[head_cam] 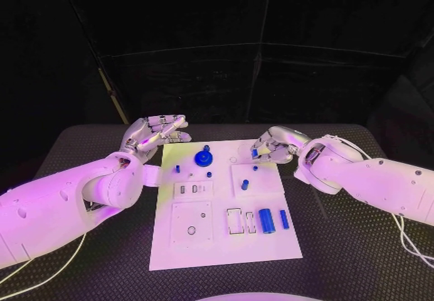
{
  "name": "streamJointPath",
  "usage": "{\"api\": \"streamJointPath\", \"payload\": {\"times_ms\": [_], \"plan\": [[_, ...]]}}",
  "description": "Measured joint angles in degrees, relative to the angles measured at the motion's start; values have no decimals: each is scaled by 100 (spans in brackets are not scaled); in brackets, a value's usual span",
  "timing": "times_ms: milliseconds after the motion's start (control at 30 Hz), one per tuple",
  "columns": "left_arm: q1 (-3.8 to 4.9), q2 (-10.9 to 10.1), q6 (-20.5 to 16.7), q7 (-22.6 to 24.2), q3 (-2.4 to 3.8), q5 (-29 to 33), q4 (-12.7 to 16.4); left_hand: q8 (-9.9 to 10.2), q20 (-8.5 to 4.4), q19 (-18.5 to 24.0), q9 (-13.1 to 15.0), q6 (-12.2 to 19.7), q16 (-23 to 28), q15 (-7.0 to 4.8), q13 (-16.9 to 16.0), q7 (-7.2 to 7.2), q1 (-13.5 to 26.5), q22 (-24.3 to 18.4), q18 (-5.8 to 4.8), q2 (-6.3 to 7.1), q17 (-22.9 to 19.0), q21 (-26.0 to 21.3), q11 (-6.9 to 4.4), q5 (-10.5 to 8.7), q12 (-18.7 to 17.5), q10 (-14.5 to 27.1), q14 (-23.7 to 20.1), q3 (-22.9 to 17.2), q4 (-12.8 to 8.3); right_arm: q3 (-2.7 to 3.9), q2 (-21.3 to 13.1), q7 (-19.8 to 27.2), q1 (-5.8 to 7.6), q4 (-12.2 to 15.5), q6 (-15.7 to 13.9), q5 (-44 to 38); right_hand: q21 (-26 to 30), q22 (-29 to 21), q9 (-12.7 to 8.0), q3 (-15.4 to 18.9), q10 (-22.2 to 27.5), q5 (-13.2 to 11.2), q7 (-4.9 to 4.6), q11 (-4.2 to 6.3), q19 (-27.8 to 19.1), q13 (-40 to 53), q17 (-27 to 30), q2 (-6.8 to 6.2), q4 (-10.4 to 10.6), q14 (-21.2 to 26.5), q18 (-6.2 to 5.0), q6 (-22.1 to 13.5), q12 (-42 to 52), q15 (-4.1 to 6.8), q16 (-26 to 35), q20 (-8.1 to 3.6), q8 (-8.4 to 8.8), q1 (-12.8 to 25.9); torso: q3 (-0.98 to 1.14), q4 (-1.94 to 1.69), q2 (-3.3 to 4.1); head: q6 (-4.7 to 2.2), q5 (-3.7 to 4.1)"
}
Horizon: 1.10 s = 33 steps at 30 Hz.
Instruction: Assemble the parts on the task board
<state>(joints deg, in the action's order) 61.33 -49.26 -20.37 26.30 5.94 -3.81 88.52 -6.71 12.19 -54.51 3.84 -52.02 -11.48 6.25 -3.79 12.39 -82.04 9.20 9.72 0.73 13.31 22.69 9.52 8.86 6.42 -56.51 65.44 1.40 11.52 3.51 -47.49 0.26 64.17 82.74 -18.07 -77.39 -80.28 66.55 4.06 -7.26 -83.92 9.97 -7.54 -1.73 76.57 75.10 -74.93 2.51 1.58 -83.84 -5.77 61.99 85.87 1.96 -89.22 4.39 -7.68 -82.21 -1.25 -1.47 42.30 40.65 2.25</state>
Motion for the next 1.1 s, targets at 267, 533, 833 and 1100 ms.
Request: {"api": "streamJointPath", "payload": {"times_ms": [267, 533, 833, 1100], "plan": [[0, 30, 17, -13, -1, 0, -45, 0, 0, 0, 0, -45, 22, 0, 0, 17, 0, -7, 0, 0, 27, 0, 14, 0, 0, -30, 0, 16, -16, 24, 495, -760, 3, 628, -123, -286, 0, -65, 0, -1, 0, -1, 2, 0, 0, -7, 0, -29, 1, 0, 0, -2, -68, 0, 0, 0, 0, 134, -23, -38, -40, 52, -74], [1, 97, 62, -49, -3, -9, -96, 0, 0, 0, 6, -209, 49, -53, -17, -39, -44, -28, 0, -44, 104, 0, -63, 0, 46, -310, 96, 48, -48, 1, 1111, -1414, 3, 616, -153, -629, 0, -77, 1, -10, 0, -17, 9, 0, 0, -7, 1, -30, 10, 0, 0, -9, -68, 0, 0, 0, 0, 135, -47, -64, -79, 109, -154], [1, 140, 93, -96, -10, -38, -150, 0, 0, 0, 6, -278, 88, -55, -17, -71, -44, -40, -1, -44, 124, -23, -73, 0, 46, -380, 119, 64, -64, -232, 1555, -1744, -9, 452, -33, -972, 0, -89, 1, -70, 0, -32, 19, -1, 0, -7, 1, -61, 71, 0, 0, -19, -68, 0, 0, 0, -1, 165, -53, -68, -85, 162, -230], [1, 165, 117, -119, -10, -57, -158, 0, 0, 0, 6, -278, 88, -52, -17, -71, -44, -40, -1, -44, 126, -23, -94, 0, 46, -400, 134, 63, -63, -335, 1777, -1870, -140, 321, 121, -1149, 0, -89, 1, -69, 0, -33, 28, -1, 0, -7, 2, -76, 71, 0, 0, -28, -90, 0, 1, 0, -1, 179, -45, -69, -79, 211, -286]]}}
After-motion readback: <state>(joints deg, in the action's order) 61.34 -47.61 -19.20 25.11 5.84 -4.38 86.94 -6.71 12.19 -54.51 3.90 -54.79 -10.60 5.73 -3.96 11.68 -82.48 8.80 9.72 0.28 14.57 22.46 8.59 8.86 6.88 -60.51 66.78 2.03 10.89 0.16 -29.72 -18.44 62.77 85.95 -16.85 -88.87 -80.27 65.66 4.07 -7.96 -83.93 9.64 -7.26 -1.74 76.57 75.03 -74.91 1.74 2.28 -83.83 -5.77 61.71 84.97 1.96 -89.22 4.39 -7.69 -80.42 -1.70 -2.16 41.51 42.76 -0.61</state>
